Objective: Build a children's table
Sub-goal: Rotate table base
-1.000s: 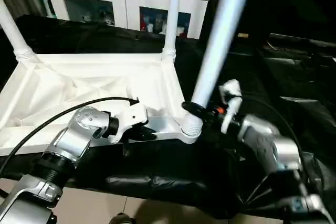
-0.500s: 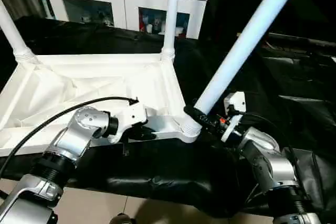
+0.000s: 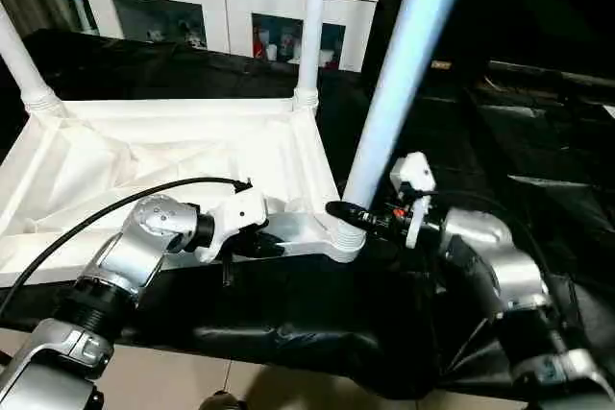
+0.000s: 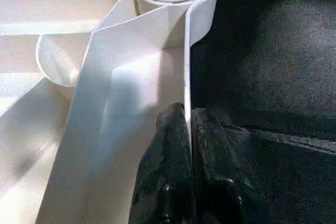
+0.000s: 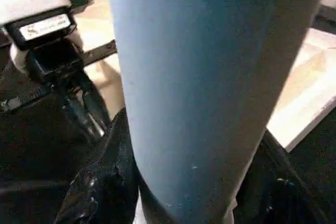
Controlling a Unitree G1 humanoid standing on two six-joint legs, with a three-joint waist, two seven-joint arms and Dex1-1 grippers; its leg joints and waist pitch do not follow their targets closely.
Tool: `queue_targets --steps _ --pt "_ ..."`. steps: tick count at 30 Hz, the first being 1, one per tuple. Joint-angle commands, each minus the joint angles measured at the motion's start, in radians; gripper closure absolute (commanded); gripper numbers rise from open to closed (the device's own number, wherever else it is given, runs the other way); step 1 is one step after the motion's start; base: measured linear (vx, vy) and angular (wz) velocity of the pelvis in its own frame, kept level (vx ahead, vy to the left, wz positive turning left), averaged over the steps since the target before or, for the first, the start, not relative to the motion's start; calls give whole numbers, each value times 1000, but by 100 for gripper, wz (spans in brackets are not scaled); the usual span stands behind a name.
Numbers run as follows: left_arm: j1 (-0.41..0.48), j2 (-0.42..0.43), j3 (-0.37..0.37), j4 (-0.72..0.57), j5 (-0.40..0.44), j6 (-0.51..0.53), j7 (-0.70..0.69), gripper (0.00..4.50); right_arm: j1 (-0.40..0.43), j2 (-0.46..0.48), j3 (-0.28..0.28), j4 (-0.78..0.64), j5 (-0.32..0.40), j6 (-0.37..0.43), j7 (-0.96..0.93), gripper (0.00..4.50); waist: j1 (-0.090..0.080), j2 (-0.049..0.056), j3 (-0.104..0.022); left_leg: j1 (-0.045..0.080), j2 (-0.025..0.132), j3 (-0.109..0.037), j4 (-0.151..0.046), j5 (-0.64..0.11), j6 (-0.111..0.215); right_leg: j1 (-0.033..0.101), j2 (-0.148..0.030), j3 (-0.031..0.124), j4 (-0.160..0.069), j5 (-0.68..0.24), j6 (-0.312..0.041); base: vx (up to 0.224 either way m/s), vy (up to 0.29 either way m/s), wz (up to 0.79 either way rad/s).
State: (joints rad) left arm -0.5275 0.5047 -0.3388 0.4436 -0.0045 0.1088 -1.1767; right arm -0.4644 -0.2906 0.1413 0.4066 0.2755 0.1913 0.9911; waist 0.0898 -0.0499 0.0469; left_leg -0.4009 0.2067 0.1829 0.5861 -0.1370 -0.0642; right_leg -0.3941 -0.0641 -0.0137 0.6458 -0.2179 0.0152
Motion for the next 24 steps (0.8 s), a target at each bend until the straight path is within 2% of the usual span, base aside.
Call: queue_targets --steps 1,8,10,12,13,15,17,20,21,24 --pt "-20 -23 36 -40 -33 -40 23 450 52 -6 102 72 -42 83 72 266 -4 -1 -52 37 23 -10 -75 -378 -42 11 -62 26 -103 -328 -158 0 0 0" --pt "-10 -30 35 -55 -47 -46 -1 450 75 -14 104 89 -33 73 119 266 -4 2 -52 41 25 -10 -76 -394 -44 7 -61 27 -106 -342 -153 0 0 0" --pt "-13 -33 25 -50 -63 -61 -45 450 84 -19 110 100 -38 41 151 266 -5 4 -53 42 25 -10 -76 -407 -47 6 -61 28 -107 -341 -154 0 0 0" --pt "-13 -32 22 -50 -64 -63 -54 450 85 -20 111 102 -40 35 155 266 -5 2 -53 42 26 -10 -76 -412 -46 6 -60 28 -107 -336 -157 0 0 0" --pt "-16 -31 6 -50 -76 -67 -105 450 89 -30 118 109 -45 11 181 266 -5 9 -53 44 25 -11 -77 -422 -50 5 -62 28 -109 -342 -157 0 0 0" --pt "-19 -32 -3 -51 -81 -68 -128 450 90 -36 121 115 -49 -1 197 266 -7 10 -52 46 26 -12 -79 -445 -52 5 -59 26 -109 -344 -162 0 0 0" --pt "-37 -41 -11 -38 -81 -73 -149 450 90 -47 123 127 -56 -21 219 266 -9 11 -49 50 26 -14 -80 -479 -58 2 -61 26 -114 -377 -165 0 0 0" --pt "-53 -47 -13 -15 -66 -84 -134 450 91 -49 121 132 -58 -26 220 266 -13 10 -41 62 25 -19 -81 -559 -70 -6 -63 24 -129 -490 -146 0 0 0" --pt "-64 -54 -7 3 -56 -90 -116 450 90 -44 116 140 -60 -34 214 266 -12 8 -47 66 26 -22 -82 -556 -71 -1 -67 25 -132 -501 -138 0 0 0" --pt "-71 -64 5 25 -42 -90 -88 450 89 -29 102 163 -66 -49 192 266 -12 6 -47 63 26 -20 -84 -536 -64 -2 -66 26 -130 -472 -146 0 0 0"
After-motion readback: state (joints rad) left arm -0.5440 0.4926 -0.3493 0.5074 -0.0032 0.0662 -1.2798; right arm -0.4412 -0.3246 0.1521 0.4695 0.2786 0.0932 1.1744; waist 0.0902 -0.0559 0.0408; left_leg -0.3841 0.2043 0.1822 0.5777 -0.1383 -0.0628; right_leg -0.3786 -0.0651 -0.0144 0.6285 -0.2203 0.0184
